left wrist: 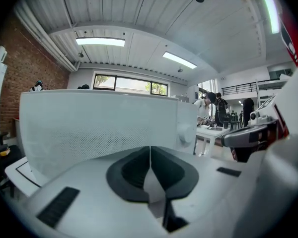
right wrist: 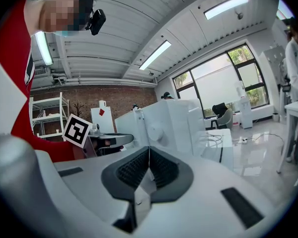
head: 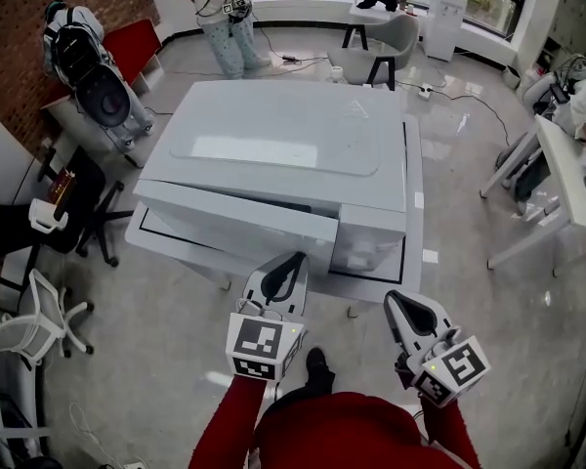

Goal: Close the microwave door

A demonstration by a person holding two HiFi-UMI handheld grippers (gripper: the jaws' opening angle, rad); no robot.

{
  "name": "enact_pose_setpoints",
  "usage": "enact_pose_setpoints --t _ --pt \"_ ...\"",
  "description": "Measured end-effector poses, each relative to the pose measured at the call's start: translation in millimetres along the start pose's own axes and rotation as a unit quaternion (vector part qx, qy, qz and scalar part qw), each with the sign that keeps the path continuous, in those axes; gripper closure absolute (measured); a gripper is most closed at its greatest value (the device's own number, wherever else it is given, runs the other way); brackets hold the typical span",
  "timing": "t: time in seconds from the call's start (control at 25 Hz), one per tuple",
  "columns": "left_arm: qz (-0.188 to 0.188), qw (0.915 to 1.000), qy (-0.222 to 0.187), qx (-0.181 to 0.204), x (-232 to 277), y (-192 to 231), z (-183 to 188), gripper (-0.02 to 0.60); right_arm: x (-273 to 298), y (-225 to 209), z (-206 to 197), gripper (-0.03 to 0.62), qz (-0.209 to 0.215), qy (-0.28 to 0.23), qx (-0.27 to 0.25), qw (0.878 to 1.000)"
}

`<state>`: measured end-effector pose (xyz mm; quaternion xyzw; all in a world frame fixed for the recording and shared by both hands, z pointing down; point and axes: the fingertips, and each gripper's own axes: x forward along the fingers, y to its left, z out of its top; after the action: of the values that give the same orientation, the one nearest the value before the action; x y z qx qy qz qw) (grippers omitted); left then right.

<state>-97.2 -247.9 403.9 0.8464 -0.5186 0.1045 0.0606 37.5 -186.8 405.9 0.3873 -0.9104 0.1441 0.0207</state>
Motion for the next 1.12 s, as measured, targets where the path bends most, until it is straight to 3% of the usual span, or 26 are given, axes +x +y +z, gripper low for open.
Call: enact_pose_setpoints --t 0.44,1.12 --pt "0.013 0.9994 -0.009 -0.03 3.1 3.1 1.4 0.563 13.5 0.5 9.1 0.579 0.014 -0.001 -0.013 1.0" --pt "0.014 0.9994 -0.009 -0.031 6.2 3.5 3.5 0.566 26.1 6.4 15.6 0.579 0.032 -0.003 -0.016 0.999"
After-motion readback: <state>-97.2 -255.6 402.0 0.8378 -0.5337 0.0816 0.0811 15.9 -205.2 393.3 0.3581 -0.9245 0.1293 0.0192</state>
